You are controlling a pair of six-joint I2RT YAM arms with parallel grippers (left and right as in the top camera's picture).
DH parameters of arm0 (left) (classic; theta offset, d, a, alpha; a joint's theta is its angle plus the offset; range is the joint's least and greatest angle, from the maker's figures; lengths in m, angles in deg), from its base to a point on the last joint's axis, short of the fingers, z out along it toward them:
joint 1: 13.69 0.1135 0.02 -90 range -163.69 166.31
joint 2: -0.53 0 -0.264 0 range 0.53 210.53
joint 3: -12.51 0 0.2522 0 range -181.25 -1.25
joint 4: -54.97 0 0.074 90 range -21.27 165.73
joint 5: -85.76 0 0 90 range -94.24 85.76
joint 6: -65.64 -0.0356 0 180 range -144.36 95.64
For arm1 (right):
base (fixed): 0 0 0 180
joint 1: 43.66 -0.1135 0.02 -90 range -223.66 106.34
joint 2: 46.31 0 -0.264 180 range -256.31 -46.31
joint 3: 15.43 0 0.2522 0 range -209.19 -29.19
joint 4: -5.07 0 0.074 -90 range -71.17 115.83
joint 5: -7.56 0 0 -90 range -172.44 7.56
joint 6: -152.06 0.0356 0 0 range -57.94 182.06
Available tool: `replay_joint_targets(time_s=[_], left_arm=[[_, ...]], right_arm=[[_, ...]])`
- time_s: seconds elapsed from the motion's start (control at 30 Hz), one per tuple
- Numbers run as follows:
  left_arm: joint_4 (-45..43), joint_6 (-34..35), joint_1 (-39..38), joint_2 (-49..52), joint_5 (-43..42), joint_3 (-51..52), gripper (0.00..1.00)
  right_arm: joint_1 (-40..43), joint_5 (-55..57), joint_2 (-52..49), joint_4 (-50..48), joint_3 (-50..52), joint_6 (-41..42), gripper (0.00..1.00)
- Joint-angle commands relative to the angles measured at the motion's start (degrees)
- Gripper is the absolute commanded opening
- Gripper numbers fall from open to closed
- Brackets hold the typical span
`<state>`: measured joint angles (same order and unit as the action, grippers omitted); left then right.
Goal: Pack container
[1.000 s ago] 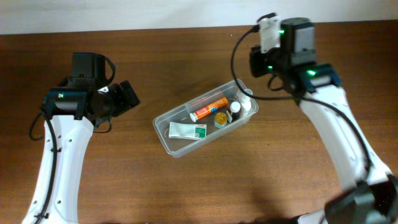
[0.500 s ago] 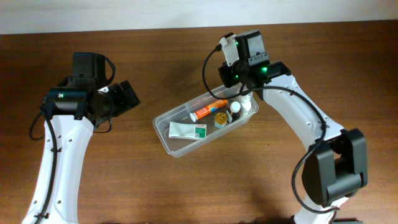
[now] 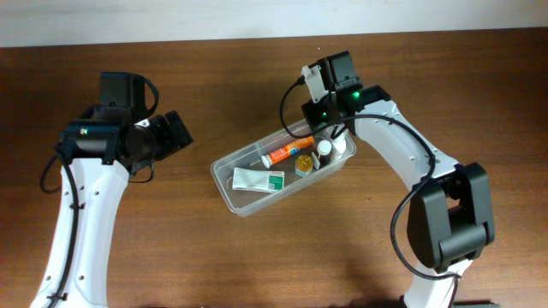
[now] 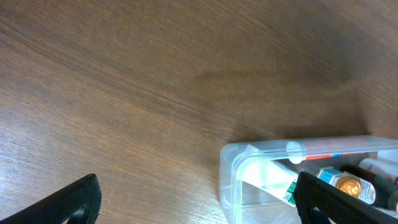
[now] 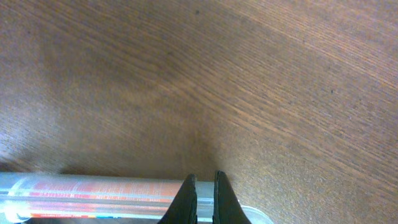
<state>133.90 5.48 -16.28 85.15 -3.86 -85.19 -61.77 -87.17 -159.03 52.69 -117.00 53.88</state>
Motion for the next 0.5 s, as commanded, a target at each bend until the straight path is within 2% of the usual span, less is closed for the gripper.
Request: replay_joint_targets(time_s=[0.0, 0.47], left_arm=[[0.04, 0.28, 0.24, -0.96, -0.44, 0.39, 0.99], [0.04, 0.26, 0.24, -0.96, -0.39, 0.39, 0.99]], right_arm=[[-0.15, 0.92, -0.2, 4.02, -0.28, -0.63, 0.04], [-0.15, 0.92, 1.57, 16.15, -0.28, -0.59, 0.04]])
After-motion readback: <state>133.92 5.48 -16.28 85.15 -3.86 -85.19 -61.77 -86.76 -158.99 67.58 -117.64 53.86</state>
